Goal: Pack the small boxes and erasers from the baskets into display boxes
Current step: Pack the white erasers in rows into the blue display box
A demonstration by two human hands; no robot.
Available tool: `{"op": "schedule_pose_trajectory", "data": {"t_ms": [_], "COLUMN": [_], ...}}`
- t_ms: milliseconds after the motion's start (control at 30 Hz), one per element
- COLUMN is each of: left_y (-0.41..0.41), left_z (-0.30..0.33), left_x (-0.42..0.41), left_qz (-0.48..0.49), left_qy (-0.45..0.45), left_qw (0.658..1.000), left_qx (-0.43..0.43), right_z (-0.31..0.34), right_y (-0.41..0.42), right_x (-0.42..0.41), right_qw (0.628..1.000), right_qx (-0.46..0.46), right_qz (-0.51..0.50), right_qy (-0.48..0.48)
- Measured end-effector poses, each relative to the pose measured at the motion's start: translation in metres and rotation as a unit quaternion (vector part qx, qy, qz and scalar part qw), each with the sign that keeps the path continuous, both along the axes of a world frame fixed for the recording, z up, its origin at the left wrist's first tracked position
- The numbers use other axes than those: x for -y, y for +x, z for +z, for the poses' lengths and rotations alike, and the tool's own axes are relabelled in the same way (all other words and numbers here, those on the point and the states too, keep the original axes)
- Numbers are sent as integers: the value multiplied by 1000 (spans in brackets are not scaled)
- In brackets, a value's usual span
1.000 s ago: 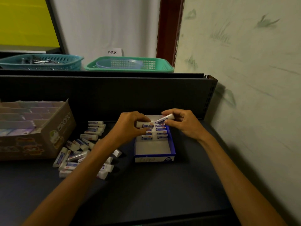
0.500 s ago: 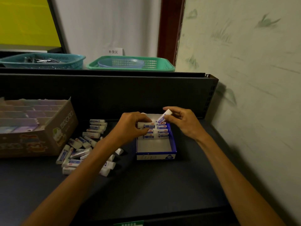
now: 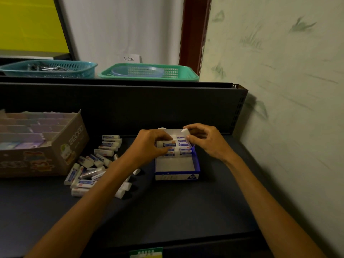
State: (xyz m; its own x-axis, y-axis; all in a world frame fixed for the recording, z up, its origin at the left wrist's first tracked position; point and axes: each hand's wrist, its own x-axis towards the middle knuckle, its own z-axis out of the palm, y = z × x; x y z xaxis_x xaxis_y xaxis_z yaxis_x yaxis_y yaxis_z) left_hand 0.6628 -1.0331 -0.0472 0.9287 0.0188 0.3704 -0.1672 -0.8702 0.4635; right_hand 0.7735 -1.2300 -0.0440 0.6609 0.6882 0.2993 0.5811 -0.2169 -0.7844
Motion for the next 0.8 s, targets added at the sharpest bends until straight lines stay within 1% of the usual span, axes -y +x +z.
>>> {"op": "schedule_pose_trajectory", "data": {"t_ms": [200,300,400,567,700,800], "left_y": [2,5,9,11,12,11], "left_z": [-2,-2,-4,-5,-4,-4], "left_x": [2,4,7,12,12,12], "left_qz": [14,23,29,35,30,28], "left_qy": [31,66,96,135,165,165], "left_qw": [998,994,989,983,977,976], "left_qx": [-46,-78,-106,-121,-132,-138], "right_z": [-4,-4,-3,-5,-4,-2], "right_y": [-2,-4,-4,-3,-3,-4], "right_x": [-3,-7,-11,-14,-17,-17], "right_qw": [998,993,981,960,949,941], "right_qx": [1,40,98,126,139,151], "right_qz": [11,21,23,31,33,32], "right_qy": [-56,-111,-164,-248,-280,-300]}}
